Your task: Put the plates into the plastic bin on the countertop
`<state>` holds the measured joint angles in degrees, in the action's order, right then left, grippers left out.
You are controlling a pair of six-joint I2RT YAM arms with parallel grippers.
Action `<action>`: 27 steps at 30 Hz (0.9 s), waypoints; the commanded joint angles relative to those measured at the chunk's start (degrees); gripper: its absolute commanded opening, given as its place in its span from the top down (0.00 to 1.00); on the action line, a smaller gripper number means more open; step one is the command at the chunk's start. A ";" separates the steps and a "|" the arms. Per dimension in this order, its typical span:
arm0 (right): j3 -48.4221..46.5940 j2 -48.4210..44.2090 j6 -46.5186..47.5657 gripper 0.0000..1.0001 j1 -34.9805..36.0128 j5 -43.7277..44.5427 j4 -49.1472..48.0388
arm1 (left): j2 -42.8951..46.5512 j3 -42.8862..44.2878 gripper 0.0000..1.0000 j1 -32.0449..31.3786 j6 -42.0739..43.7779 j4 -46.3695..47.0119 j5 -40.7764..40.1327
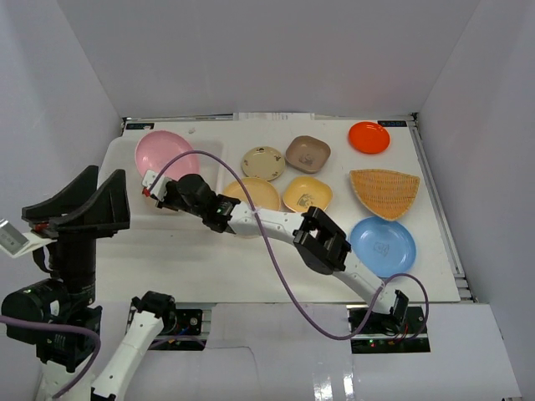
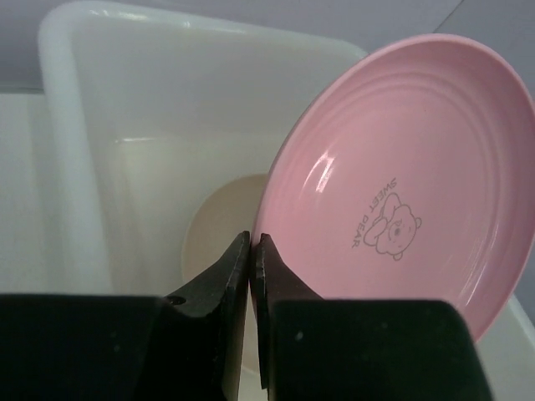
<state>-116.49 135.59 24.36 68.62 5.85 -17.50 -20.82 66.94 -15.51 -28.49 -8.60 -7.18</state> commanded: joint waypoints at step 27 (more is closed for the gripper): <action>79.07 -71.57 -34.07 0.54 -9.55 23.06 -1.61 | -37.87 -8.31 0.24 -8.08 -5.37 -2.65 27.51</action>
<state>-47.20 69.65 2.66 60.25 20.38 -29.89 -51.00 61.78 -17.93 -34.68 -8.82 14.28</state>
